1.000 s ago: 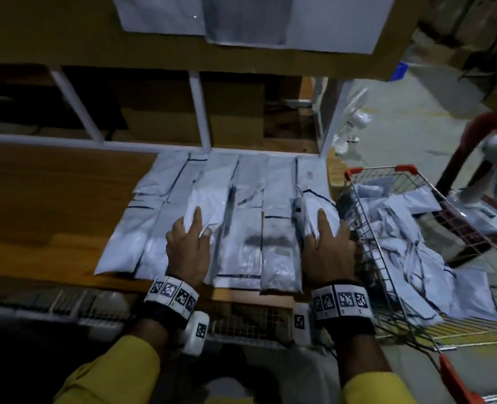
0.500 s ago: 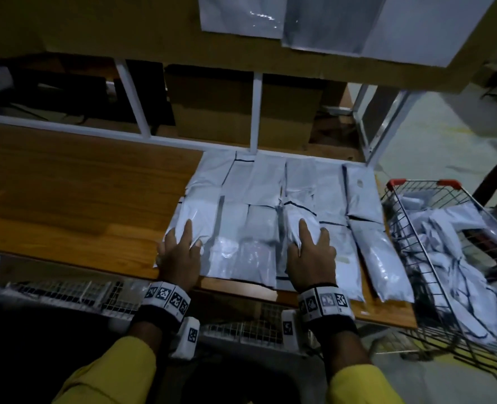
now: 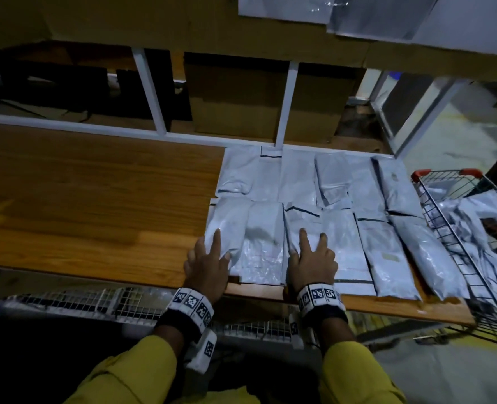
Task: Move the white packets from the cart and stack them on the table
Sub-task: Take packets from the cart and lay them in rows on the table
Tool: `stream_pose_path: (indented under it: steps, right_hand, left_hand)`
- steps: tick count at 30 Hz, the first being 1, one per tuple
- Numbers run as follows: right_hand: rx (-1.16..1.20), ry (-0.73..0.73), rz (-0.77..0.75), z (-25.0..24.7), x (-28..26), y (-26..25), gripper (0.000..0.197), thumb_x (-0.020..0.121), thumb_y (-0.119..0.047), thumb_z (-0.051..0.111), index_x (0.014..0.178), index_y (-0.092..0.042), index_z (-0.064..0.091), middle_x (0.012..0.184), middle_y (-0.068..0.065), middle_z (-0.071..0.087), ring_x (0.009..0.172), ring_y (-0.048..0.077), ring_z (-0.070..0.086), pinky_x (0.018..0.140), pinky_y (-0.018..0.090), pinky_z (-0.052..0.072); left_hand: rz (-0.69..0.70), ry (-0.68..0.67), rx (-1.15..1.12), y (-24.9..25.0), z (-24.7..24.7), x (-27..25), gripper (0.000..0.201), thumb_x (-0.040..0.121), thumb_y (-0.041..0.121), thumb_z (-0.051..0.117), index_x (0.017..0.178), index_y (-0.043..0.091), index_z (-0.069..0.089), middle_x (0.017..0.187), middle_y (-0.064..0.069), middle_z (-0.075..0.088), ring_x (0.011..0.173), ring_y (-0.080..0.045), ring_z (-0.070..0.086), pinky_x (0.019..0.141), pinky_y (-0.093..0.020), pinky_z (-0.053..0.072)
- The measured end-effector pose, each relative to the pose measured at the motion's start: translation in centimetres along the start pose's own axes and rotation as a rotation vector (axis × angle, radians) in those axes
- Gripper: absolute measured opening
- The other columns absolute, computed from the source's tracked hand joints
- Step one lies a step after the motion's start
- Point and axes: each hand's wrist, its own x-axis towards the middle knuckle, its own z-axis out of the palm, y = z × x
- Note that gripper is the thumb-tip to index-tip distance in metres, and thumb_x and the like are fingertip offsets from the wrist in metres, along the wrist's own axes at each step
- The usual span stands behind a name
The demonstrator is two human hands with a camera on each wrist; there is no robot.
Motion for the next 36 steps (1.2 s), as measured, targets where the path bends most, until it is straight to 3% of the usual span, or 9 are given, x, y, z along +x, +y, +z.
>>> stream_pose_path:
  steps: [7, 13, 18, 22, 25, 30, 36]
  right_hand:
    - [-0.034, 0.018, 0.054, 1.2, 0.4, -1.6, 0.061, 0.100, -0.051, 0.038, 0.157, -0.034, 0.021, 0.160, 0.018, 0.020, 0.143, 0.039, 0.023, 0.110, 0.055, 0.028]
    - [-0.033, -0.004, 0.080, 1.5, 0.8, -2.1, 0.064, 0.100, -0.050, 0.036, 0.158, -0.033, 0.016, 0.162, 0.020, 0.016, 0.146, 0.039, 0.019, 0.112, 0.056, 0.025]
    - [-0.011, -0.001, 0.077, 1.3, 0.7, -1.9, 0.064, 0.100, -0.053, 0.034, 0.158, -0.033, 0.016, 0.162, 0.020, 0.016, 0.146, 0.039, 0.017, 0.114, 0.055, 0.023]
    - [0.032, 0.015, 0.072, 0.8, 0.9, -1.5, 0.068, 0.097, -0.060, 0.034, 0.157, -0.031, 0.018, 0.161, 0.017, 0.017, 0.146, 0.037, 0.016, 0.114, 0.054, 0.023]
    - [0.084, 0.028, 0.077, 0.0, 0.9, -0.6, 0.068, 0.098, -0.059, 0.036, 0.157, -0.028, 0.022, 0.161, 0.016, 0.019, 0.147, 0.036, 0.016, 0.115, 0.054, 0.022]
    - [0.146, 0.058, 0.103, -3.1, 1.3, 2.2, 0.069, 0.099, -0.058, 0.038, 0.158, -0.025, 0.025, 0.163, 0.015, 0.019, 0.149, 0.035, 0.014, 0.117, 0.054, 0.019]
    - [0.202, 0.141, 0.145, -8.1, 1.4, 8.7, 0.065, 0.100, -0.057, 0.040, 0.155, -0.023, 0.033, 0.161, 0.015, 0.023, 0.149, 0.033, 0.015, 0.117, 0.054, 0.017]
  left_hand:
    - [0.038, -0.001, 0.019, 0.1, 0.3, 1.4, 0.064, 0.103, 0.049, 0.037, 0.159, 0.034, 0.011, 0.164, -0.010, 0.006, 0.143, -0.034, 0.015, 0.116, -0.048, 0.018]
    - [0.003, 0.035, 0.028, 0.1, 1.0, 2.7, 0.068, 0.101, 0.054, 0.039, 0.158, 0.028, 0.013, 0.162, -0.010, 0.007, 0.137, -0.034, 0.022, 0.112, -0.049, 0.024]
    - [-0.022, 0.002, 0.052, 0.5, 0.9, 2.8, 0.074, 0.098, 0.060, 0.039, 0.159, 0.028, 0.010, 0.164, -0.012, -0.001, 0.142, -0.035, 0.013, 0.114, -0.049, 0.016]
    - [-0.019, 0.137, 0.101, 1.8, 0.0, 2.7, 0.083, 0.089, 0.073, 0.042, 0.155, 0.027, 0.022, 0.163, -0.015, 0.003, 0.144, -0.035, 0.010, 0.112, -0.051, 0.014]
    - [0.056, 0.207, 0.085, 3.5, -0.9, 2.6, 0.081, 0.089, 0.072, 0.044, 0.154, 0.028, 0.027, 0.163, -0.015, 0.005, 0.145, -0.037, 0.011, 0.114, -0.054, 0.017]
    - [0.224, 0.212, -0.025, 7.8, -1.3, 2.0, 0.066, 0.092, 0.057, 0.056, 0.149, 0.029, 0.038, 0.163, -0.012, 0.010, 0.146, -0.034, 0.013, 0.114, -0.053, 0.021]
    - [0.440, 0.207, -0.111, 15.6, 0.7, 0.1, 0.050, 0.091, 0.045, 0.063, 0.138, 0.033, 0.054, 0.153, 0.005, 0.040, 0.138, -0.025, 0.028, 0.107, -0.047, 0.032]
